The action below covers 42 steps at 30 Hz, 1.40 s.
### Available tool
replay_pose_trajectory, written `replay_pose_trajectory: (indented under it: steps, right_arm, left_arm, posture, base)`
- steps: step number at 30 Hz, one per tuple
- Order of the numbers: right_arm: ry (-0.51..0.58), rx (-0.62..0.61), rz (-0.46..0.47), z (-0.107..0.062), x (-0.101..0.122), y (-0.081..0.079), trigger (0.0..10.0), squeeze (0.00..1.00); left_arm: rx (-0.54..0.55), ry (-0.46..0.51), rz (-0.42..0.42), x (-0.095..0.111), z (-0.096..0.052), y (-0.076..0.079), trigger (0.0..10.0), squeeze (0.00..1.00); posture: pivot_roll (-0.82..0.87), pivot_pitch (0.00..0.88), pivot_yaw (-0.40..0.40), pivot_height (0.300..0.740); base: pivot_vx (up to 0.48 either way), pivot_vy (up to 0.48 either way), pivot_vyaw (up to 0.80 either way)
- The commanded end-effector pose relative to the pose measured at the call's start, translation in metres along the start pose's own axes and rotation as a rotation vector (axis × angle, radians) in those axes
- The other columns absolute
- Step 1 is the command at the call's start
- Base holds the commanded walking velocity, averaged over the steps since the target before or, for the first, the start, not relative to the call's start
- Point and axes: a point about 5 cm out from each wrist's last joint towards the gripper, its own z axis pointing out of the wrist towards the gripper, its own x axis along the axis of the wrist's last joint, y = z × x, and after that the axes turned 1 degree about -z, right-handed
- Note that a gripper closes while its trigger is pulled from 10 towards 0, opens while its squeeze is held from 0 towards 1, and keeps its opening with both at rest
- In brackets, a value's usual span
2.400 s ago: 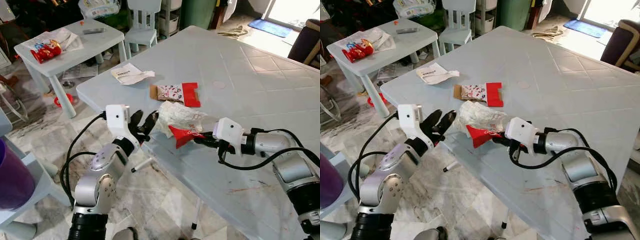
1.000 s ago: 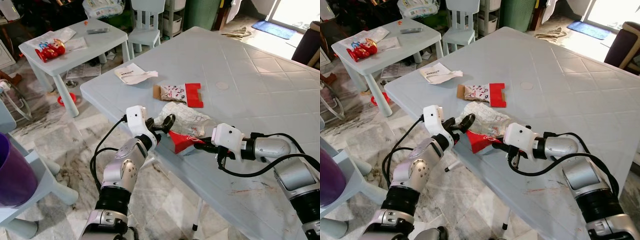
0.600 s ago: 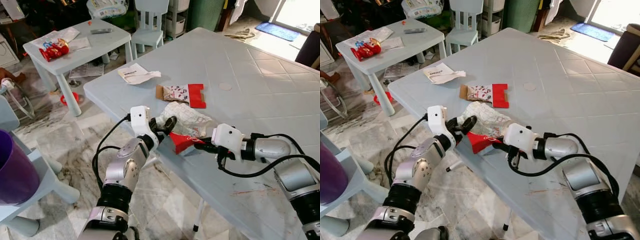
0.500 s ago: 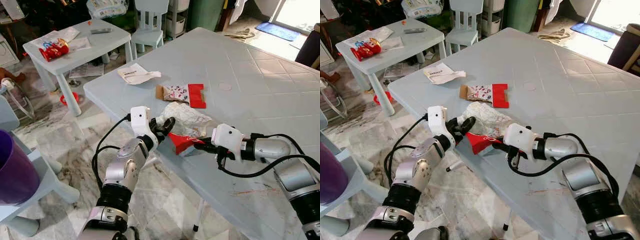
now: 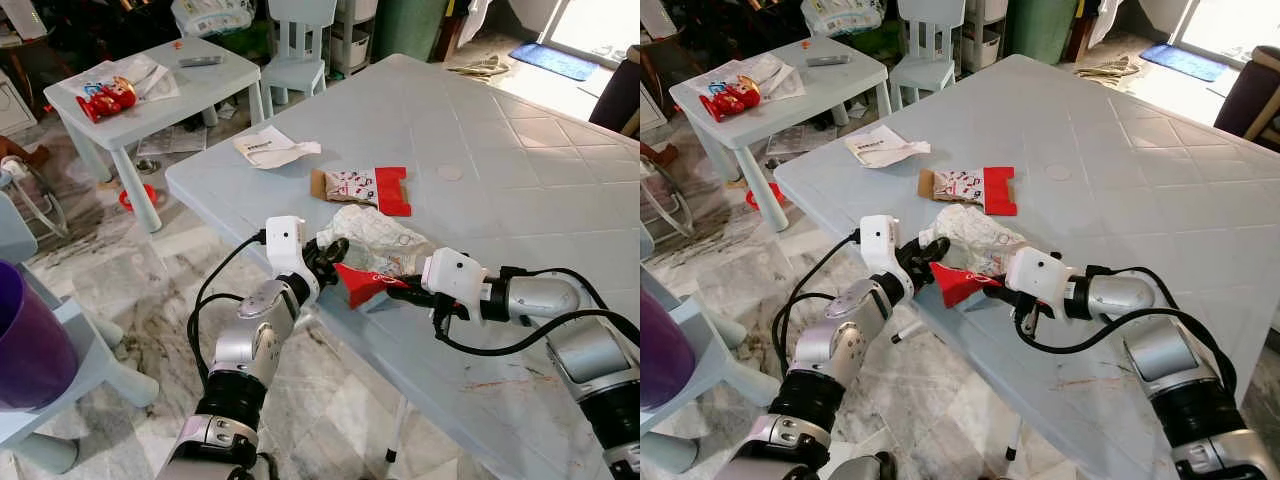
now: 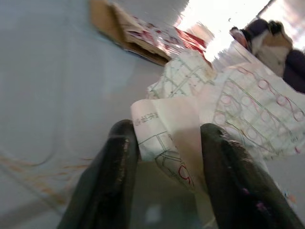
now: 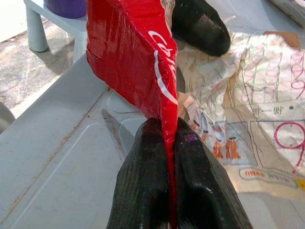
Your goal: Picking trash to rubbish bin
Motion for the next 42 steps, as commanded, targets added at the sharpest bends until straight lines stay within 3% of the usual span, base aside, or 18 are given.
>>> replay_pose_trajectory:
  steps: [1, 13, 30, 34, 36, 42]
  right_arm:
    - [-0.003, -0.001, -0.022, 0.000, 0.003, 0.002, 0.0, 0.00]
    - [0.003, -0.014, -0.015, 0.002, 0.001, 0.002, 0.0, 0.00]
    - [0.007, -0.056, -0.013, 0.002, 0.000, 0.006, 0.0, 0.00]
    - [0.016, -0.104, 0.006, 0.002, -0.001, 0.010, 0.0, 0.00]
    - [0.029, -0.174, 0.041, 0.002, -0.002, 0.016, 0.0, 0.00]
    - [0.049, -0.302, 0.128, 0.002, -0.007, 0.025, 0.0, 0.00]
  left_arm:
    - [0.020, 0.012, -0.024, 0.001, 0.000, -0.002, 0.0, 0.00]
    - [0.099, 0.133, -0.073, 0.016, -0.002, -0.014, 0.0, 0.00]
    - [0.141, 0.234, -0.089, 0.030, -0.006, -0.019, 0.0, 0.00]
    - [0.165, 0.303, -0.039, 0.042, -0.010, -0.020, 0.0, 0.00]
    - [0.151, 0.373, 0.080, 0.055, -0.019, -0.018, 0.0, 0.00]
    - [0.127, 0.449, 0.233, 0.069, -0.034, -0.011, 0.0, 0.00]
  posture:
    - [0.02, 0.119, -0.042, 0.740]
    - [0.02, 0.121, -0.044, 0.740]
    - [0.03, 0.122, -0.047, 0.740]
    - [0.03, 0.122, -0.046, 0.740]
    - [0.03, 0.122, -0.046, 0.740]
    - [0.04, 0.123, -0.043, 0.740]
  base:
    - [0.000, 0.000, 0.00]
    - [0.000, 0.000, 0.00]
    - [0.000, 0.000, 0.00]
    - [0.000, 0.000, 0.00]
    - [0.000, 0.000, 0.00]
    - [0.000, 0.000, 0.00]
